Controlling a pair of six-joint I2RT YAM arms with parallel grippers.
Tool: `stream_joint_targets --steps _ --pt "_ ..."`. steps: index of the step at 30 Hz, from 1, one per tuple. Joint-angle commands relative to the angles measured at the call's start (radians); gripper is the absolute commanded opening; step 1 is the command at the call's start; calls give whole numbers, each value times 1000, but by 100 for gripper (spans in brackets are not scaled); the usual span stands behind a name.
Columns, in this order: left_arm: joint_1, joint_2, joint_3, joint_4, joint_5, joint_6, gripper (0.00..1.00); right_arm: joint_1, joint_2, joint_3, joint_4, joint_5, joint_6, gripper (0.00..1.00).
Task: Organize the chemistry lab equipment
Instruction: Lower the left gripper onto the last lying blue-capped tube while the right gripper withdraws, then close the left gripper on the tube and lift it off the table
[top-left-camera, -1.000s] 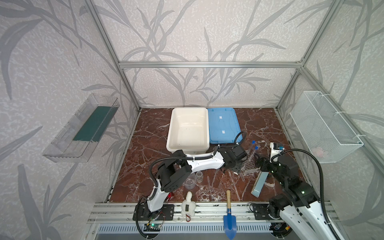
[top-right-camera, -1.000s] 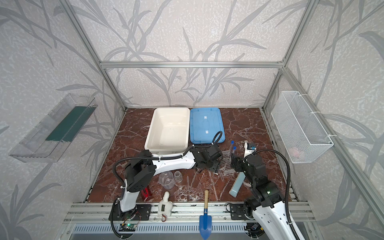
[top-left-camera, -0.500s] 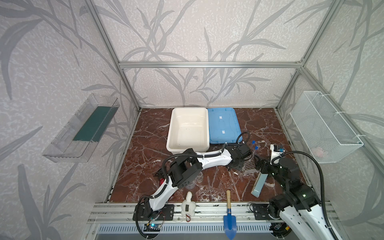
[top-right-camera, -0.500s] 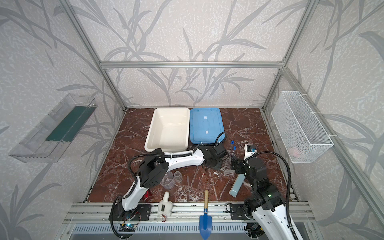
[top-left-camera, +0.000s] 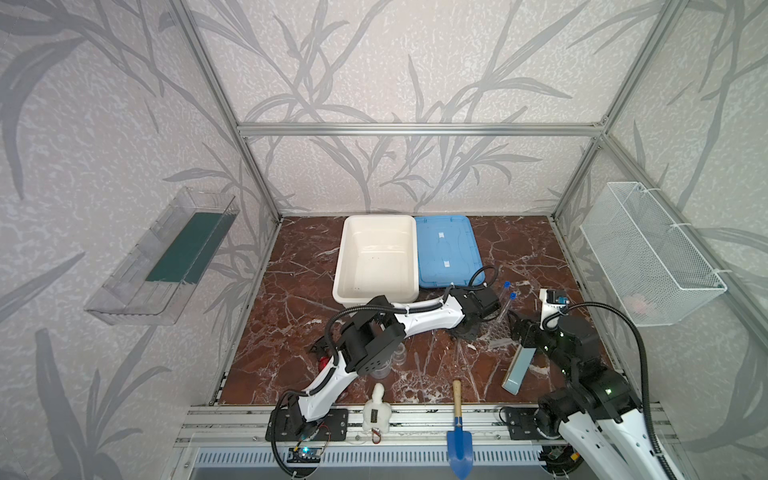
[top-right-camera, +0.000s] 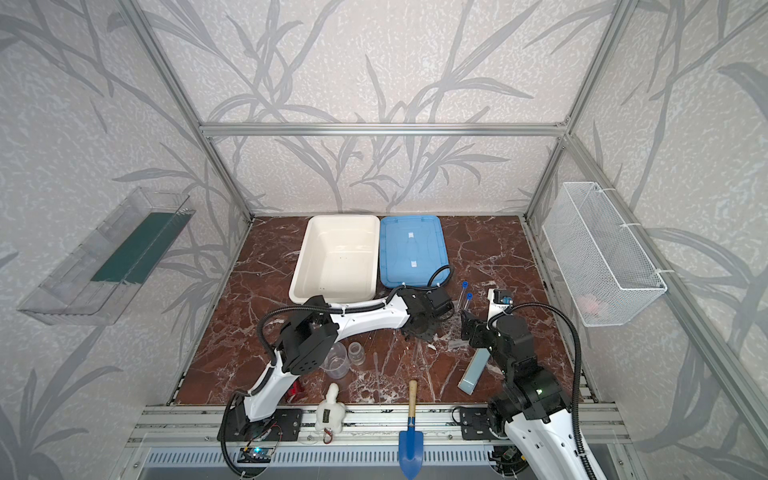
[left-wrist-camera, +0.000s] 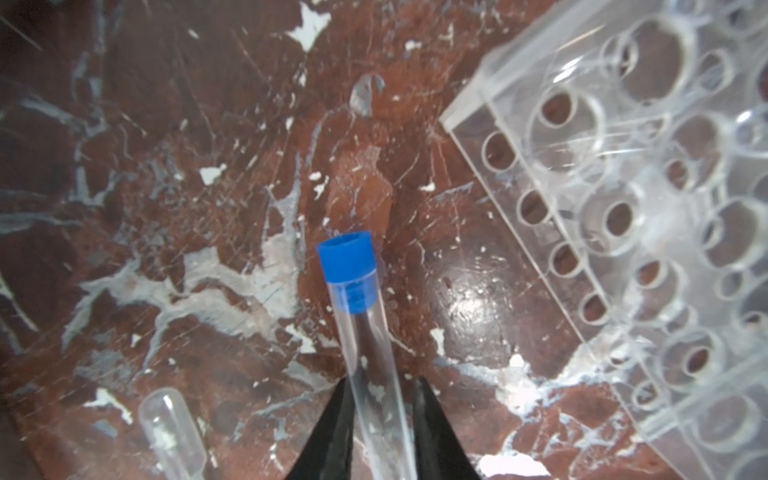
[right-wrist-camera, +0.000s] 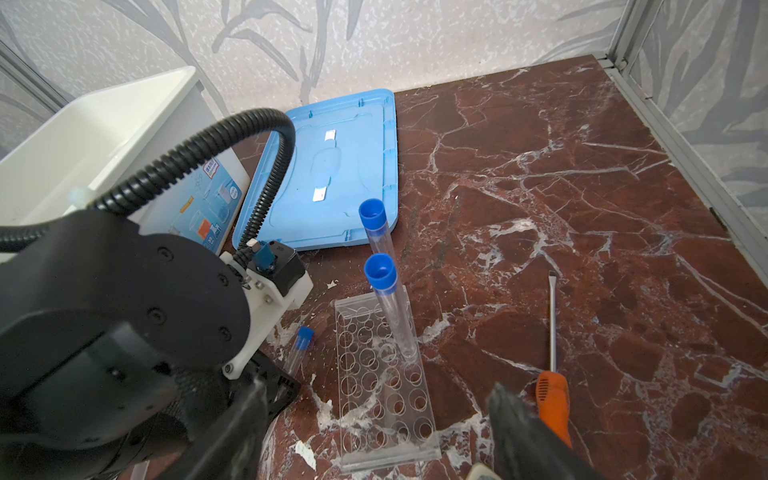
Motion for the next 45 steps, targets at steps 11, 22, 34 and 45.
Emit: stream_joint_targets --steps 11,22,34,45 --pt "74 -97 -175 90 86 103 34 2 14 -1 -4 -1 -17 81" --pt "8 -197 -327 28 116 67 36 2 18 8 -11 -1 -9 82" --pt "-54 -196 -352 -73 93 16 34 1 56 19 -11 -25 29 87" --pt "-65 -174 -332 -101 103 -13 27 1 40 2 -15 -22 34 87"
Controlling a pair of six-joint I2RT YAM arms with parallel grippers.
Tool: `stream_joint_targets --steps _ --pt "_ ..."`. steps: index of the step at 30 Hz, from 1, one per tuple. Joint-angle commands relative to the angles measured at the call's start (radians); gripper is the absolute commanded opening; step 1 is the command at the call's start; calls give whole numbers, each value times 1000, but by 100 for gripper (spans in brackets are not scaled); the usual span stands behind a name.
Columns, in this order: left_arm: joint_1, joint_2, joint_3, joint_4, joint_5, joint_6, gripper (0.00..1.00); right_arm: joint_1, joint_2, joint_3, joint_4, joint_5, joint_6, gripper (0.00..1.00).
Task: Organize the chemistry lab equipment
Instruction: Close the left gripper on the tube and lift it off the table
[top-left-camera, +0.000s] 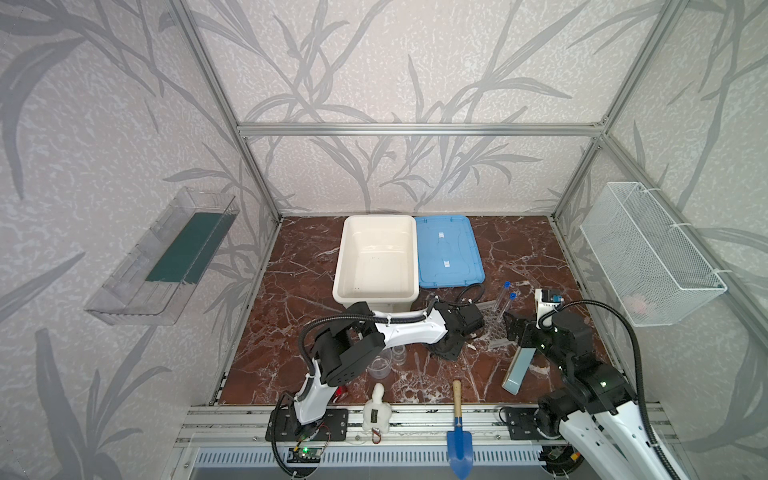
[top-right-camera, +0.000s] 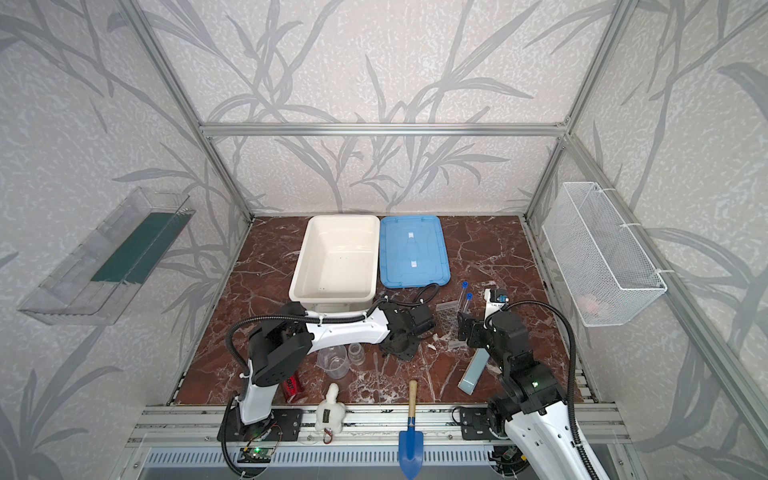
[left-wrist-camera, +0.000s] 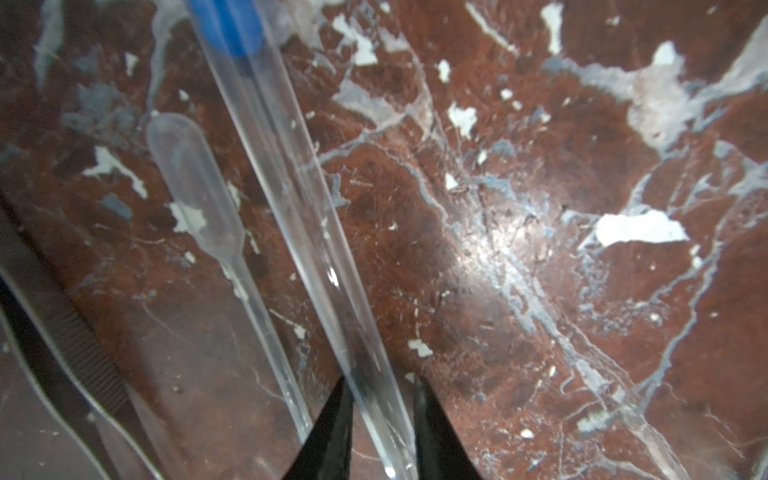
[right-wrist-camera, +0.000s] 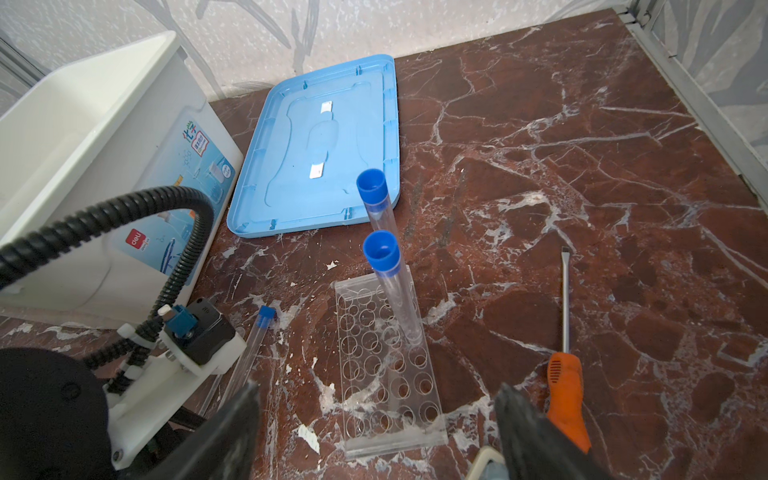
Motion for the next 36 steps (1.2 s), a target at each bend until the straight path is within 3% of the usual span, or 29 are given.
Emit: stream_joint_targets --steps 1,5,13,19,23,36 --pt "-9 35 -15 -87 36 -27 27 1 -16 0 -4 -1 4 87" --pt "-9 42 -4 -97 68 -45 25 1 -22 -11 -1 8 10 87" --pt "-12 41 -1 -109 76 -64 30 2 -14 -8 14 7 -9 87" --pt "-24 47 9 -125 70 -68 16 1 -44 -5 3 -8 19 87" --pt "-22 46 12 -113 70 -58 15 2 -5 21 15 -49 32 87" --pt "-24 -200 -158 162 -31 34 14 2 89 159 -22 -232 61 88"
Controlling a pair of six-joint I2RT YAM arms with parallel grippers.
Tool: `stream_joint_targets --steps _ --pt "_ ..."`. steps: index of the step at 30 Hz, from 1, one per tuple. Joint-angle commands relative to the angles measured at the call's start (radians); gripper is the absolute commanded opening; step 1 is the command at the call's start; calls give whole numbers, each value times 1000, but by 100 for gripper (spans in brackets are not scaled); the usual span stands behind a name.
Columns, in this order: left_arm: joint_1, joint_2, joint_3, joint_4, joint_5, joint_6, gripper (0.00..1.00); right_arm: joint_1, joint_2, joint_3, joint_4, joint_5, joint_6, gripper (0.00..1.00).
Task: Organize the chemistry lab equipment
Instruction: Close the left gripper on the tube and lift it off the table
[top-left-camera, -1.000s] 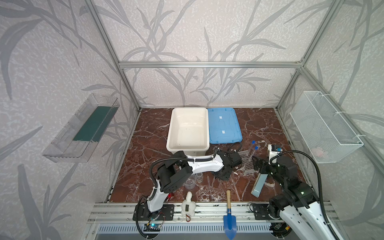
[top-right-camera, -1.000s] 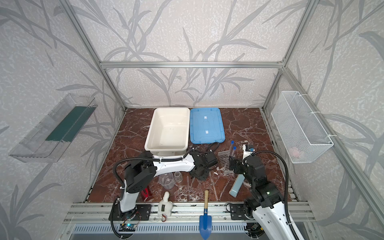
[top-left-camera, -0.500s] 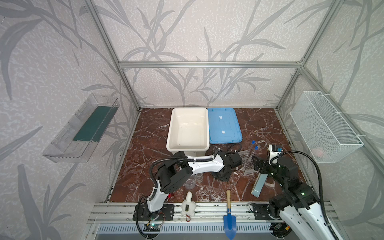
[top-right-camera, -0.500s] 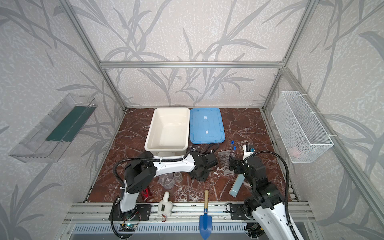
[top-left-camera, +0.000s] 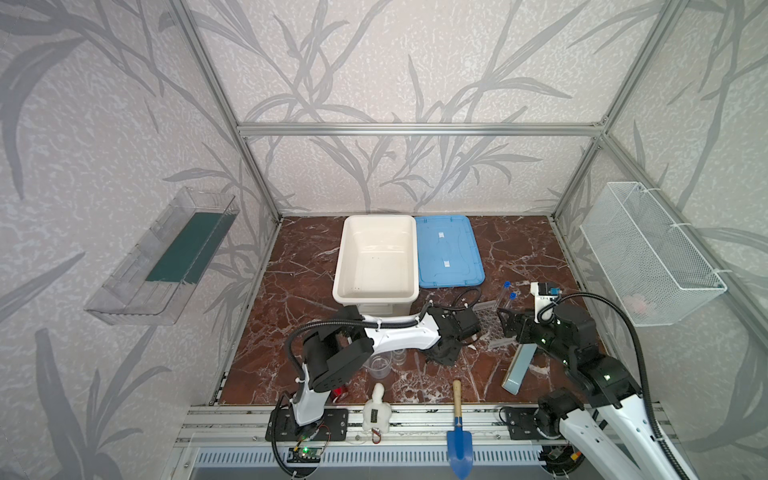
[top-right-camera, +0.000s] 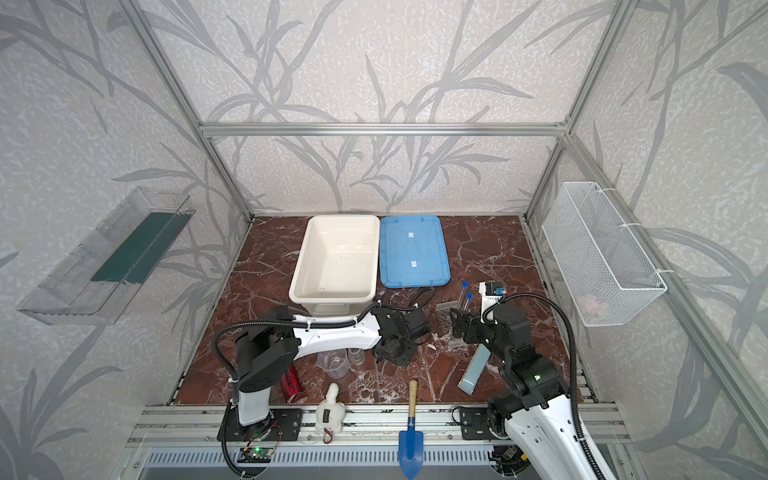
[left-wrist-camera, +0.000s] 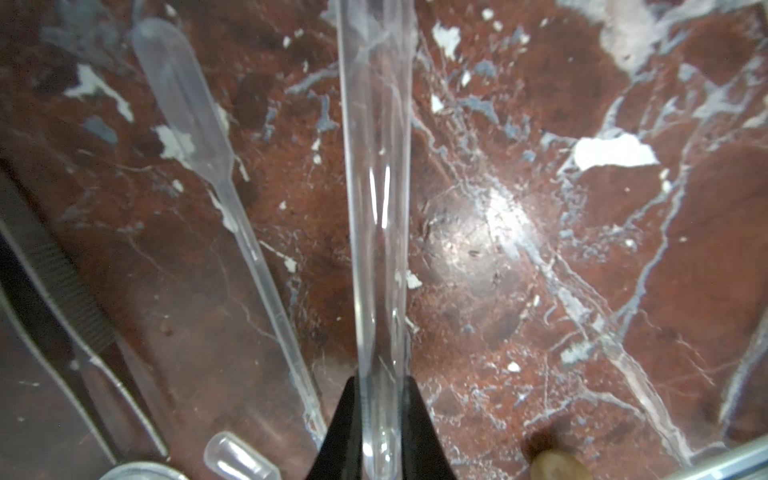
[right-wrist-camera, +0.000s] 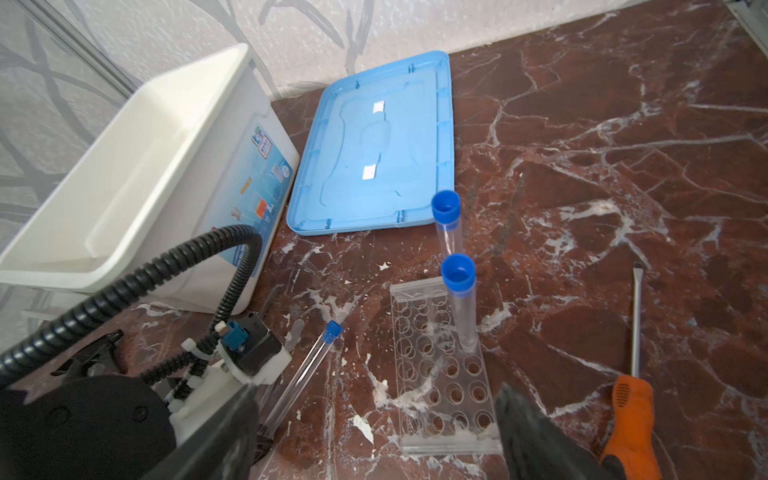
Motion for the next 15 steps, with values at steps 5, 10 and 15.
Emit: stream_joint_targets --steps 5,10,15 --pt "-29 -249 -220 305 -66 90 13 2 82 134 -17 -205 171 90" --pt "-80 -377 -341 493 -110 171 13 -3 267 266 -91 -339 191 100" --pt "-111 -415 -389 561 -142 190 12 -1 377 382 -168 -360 149 100"
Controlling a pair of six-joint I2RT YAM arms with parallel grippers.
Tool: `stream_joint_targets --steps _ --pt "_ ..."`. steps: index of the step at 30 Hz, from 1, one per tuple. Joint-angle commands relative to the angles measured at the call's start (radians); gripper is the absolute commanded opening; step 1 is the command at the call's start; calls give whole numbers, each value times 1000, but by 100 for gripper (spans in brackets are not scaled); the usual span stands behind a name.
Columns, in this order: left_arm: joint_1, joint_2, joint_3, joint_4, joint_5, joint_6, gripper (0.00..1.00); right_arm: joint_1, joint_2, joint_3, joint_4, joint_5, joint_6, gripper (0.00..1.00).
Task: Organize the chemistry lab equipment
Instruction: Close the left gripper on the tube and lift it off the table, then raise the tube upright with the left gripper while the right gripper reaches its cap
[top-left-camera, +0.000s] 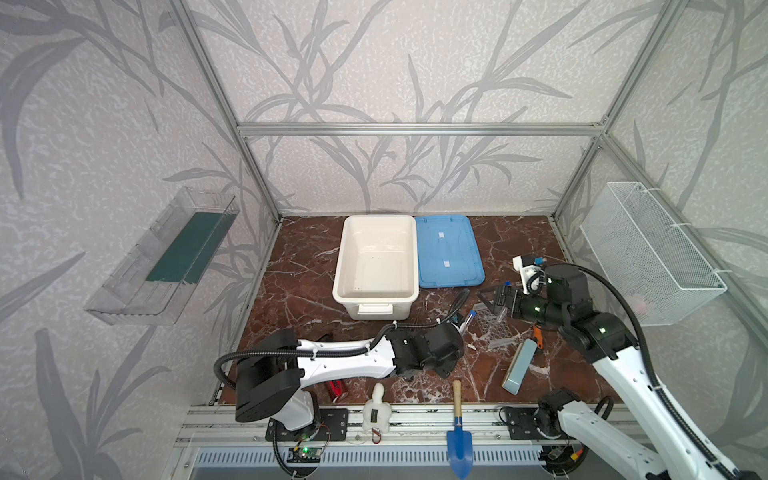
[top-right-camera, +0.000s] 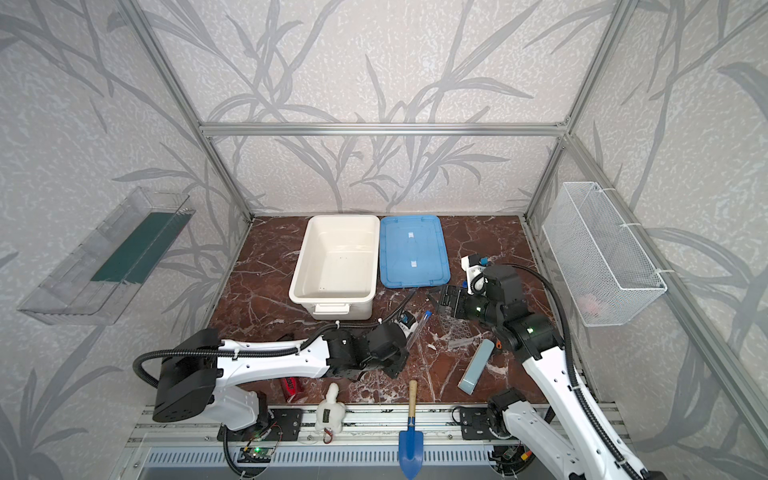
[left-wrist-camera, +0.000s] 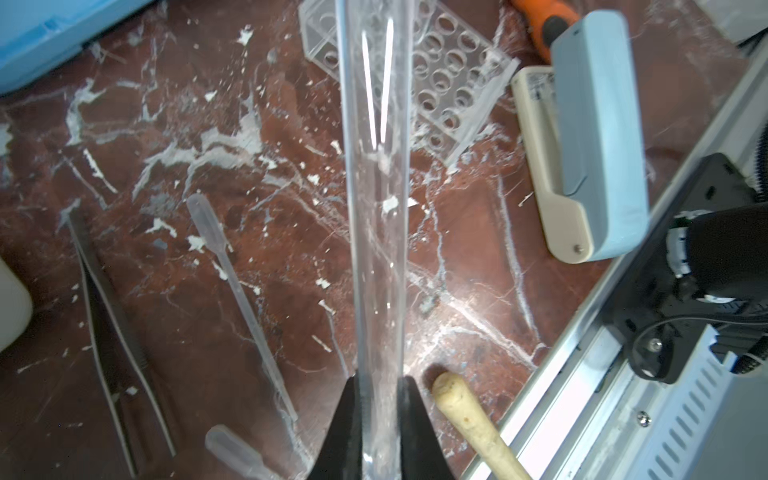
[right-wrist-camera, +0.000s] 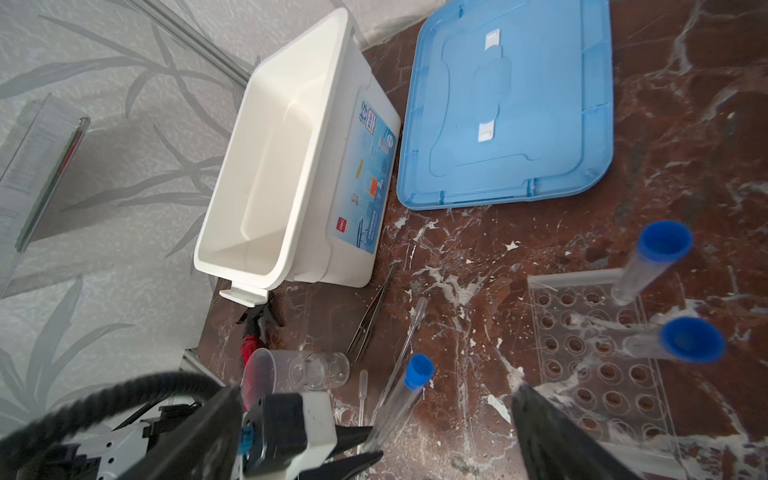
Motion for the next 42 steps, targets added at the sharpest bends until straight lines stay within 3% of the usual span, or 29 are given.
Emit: stream_joint_targets --steps 1,7,16,42 --pt "-18 -32 -35 116 -65 48 13 -1 11 50 -68 -38 -7 98" --pt "-68 -85 -88 155 -177 58 12 -5 108 77 -63 -79 -33 82" --pt "-86 -126 -118 177 -221 67 10 6 159 -11 63 -218 22 64" --pt "-106 -87 -79 140 -250 72 10 66 129 -145 133 -258 56 31"
